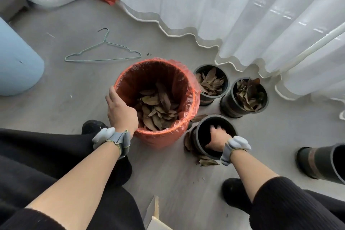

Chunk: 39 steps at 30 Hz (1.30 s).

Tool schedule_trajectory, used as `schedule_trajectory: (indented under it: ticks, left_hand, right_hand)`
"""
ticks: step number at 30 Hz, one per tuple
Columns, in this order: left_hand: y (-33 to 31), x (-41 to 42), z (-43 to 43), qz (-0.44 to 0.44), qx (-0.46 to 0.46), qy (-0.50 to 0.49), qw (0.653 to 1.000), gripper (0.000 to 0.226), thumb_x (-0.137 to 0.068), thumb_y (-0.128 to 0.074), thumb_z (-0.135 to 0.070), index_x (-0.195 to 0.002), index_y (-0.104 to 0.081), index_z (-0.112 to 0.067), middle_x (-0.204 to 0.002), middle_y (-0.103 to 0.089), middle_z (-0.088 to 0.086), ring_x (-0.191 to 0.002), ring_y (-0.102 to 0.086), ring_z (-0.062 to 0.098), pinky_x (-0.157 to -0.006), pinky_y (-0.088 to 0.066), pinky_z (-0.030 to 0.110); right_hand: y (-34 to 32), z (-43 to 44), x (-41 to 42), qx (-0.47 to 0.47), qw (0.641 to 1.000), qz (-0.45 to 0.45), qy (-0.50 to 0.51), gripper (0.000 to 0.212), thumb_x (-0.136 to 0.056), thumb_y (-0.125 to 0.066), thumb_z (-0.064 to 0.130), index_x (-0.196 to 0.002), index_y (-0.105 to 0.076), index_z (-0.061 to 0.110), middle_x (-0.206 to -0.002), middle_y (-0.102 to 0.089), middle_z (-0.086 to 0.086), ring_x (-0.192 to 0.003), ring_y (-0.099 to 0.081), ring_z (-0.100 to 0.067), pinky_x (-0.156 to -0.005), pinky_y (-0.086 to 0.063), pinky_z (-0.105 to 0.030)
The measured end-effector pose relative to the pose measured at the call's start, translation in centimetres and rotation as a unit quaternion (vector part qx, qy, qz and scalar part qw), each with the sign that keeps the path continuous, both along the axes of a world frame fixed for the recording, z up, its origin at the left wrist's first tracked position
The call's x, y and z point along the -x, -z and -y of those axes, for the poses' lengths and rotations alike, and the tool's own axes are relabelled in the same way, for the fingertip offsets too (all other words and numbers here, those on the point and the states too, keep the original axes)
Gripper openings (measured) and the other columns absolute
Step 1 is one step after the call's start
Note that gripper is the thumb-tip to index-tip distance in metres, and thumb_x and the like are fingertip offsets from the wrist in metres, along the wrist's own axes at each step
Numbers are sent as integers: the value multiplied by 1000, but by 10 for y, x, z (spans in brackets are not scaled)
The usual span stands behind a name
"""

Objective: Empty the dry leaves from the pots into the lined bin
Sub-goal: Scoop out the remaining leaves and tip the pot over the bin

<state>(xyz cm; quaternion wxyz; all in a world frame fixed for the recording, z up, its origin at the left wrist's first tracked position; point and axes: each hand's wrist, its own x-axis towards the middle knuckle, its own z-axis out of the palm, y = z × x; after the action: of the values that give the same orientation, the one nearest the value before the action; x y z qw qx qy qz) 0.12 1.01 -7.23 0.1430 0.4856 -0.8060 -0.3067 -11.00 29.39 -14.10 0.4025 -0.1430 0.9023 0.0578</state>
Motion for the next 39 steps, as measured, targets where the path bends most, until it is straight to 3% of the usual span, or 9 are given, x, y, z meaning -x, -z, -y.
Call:
schedule_trajectory:
  ticks: [6, 9, 12, 17, 23, 28, 33, 36, 39]
  left_hand:
    - [5, -2, 2, -8, 27, -7, 1000, 76, -79, -41, 13, -147, -26, -17, -141, -38, 10, -119, -50, 37, -96, -44, 46]
    - [8, -2, 3, -13, 27, -9, 1000, 76, -80, -39, 12, -147, -25, -20, -143, -37, 9, -121, -49, 35, -97, -44, 43]
    - [8, -2, 4, -12, 29, -8, 999, 75, -80, -39, 12, -147, -25, -20, -142, -38, 9, -122, -49, 33, -97, -44, 42]
    - [7, 0, 5, -2, 26, -6, 1000, 76, -80, -41, 13, -148, -24, -18, -144, -37, 9, -123, -48, 34, -99, -45, 45]
    - [4, -2, 8, 7, 19, -12, 1000, 76, -79, -43, 12, -146, -26, -18, -142, -38, 10, -119, -51, 39, -97, -44, 48]
    - [1, -5, 9, 1, 11, -8, 1000, 75, -78, -44, 12, -146, -27, -16, -139, -39, 13, -116, -51, 43, -97, -43, 50]
    - [-3, -3, 4, -1, -12, -2, 1000, 75, -77, -42, 11, -145, -27, -14, -138, -38, 17, -114, -49, 48, -98, -40, 52]
    - [-6, -3, 2, -8, -27, 0, 1000, 74, -76, -42, 12, -145, -27, -12, -138, -37, 18, -116, -47, 47, -100, -38, 50]
    - [-6, -4, 2, -6, -29, 0, 1000, 74, -75, -42, 13, -144, -28, -10, -137, -37, 20, -116, -47, 49, -99, -38, 51]
  right_hand:
    - [55, 10, -4, -61, 997, 22, -38, 74, -98, -46, 26, -156, -3, 12, -159, -10, -22, -142, -27, -40, -111, -35, -44]
    - [67, 14, -4, -25, 1000, -15, 2, 54, -98, -44, 19, -148, -30, 4, -150, -35, -23, -134, -42, -37, -106, -39, -42]
    - [73, 18, -4, -1, 999, -33, 15, 36, -97, -48, 16, -132, -53, 9, -133, -55, -17, -122, -54, -34, -98, -44, -39]
    - [68, 19, 5, -5, 999, -29, 20, 39, -99, -44, 13, -137, -51, 10, -137, -55, -12, -124, -56, -27, -100, -44, -30]
    - [39, 11, 8, 51, 993, -34, 103, 24, -88, -60, 17, -109, -62, 4, -109, -68, -17, -99, -66, -34, -74, -48, -31]
    - [-3, -2, 12, 126, 977, -52, 164, 38, -82, -69, 24, -116, -60, 10, -119, -64, -10, -112, -59, -30, -87, -46, -31]
    - [-47, -26, 18, 195, 947, -41, 254, 15, -80, -69, 21, -92, -60, 22, -99, -64, -4, -89, -58, -20, -76, -45, -26]
    - [-73, -39, 18, 252, 909, -33, 330, 9, -80, -67, 16, -88, -64, 17, -89, -64, -5, -84, -62, -22, -78, -57, -38]
    - [-94, -37, 17, 300, 865, -8, 401, 10, -82, -63, 9, -90, -68, 12, -93, -66, -13, -88, -66, -27, -86, -57, -51]
